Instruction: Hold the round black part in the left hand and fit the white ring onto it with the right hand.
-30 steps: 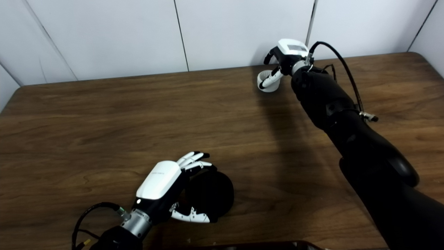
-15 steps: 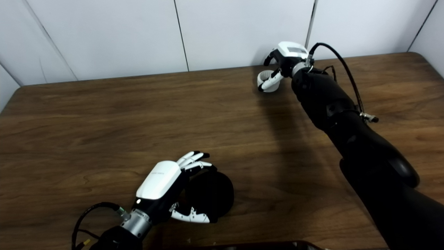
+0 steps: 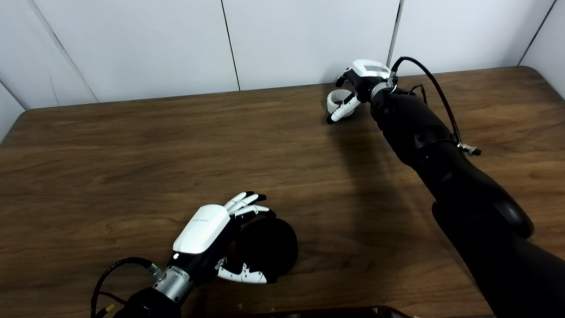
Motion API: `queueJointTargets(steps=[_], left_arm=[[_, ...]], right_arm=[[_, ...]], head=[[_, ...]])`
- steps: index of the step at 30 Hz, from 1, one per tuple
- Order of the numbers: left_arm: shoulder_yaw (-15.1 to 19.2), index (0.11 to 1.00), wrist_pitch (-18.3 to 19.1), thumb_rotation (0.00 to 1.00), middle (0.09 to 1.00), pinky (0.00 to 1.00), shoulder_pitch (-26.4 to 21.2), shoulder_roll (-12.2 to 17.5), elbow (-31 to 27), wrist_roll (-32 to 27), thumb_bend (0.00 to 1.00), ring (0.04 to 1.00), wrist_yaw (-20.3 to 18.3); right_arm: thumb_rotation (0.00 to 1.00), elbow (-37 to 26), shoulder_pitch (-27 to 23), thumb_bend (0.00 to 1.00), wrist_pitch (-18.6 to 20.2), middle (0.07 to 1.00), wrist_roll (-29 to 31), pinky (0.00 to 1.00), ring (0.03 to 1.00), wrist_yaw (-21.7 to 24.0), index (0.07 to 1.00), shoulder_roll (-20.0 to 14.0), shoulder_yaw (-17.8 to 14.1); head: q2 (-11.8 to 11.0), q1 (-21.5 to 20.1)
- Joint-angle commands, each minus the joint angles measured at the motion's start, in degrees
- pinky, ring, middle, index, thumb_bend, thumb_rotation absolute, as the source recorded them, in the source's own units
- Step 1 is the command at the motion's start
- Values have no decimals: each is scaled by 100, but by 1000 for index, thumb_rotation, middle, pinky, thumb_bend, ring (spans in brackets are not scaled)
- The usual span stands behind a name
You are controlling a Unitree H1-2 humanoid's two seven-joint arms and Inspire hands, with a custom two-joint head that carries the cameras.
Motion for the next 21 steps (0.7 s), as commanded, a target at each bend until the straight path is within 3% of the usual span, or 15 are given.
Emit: queueJointTargets(steps=[1,10,21], left_arm=[[27,737,238,360,924,770,208,167,136,-21,893,956,-279],[21,736,255,351,920,762,233,189,81,-26,892,954,-295],[39,737,242,355,919,763,253,225,47,-78,883,956,-297]], right_arm=[[382,-45,-369,947,-6,953,-32,1000,1000,-159,786,-87,-53],[322,-99,-241,878,-30,917,-2,943,982,-495,739,-126,-169],[279,-161,-135,863,-75,899,1,878,965,-607,711,-167,-208]], head=[[16,-57],[21,-99],[40,-105]])
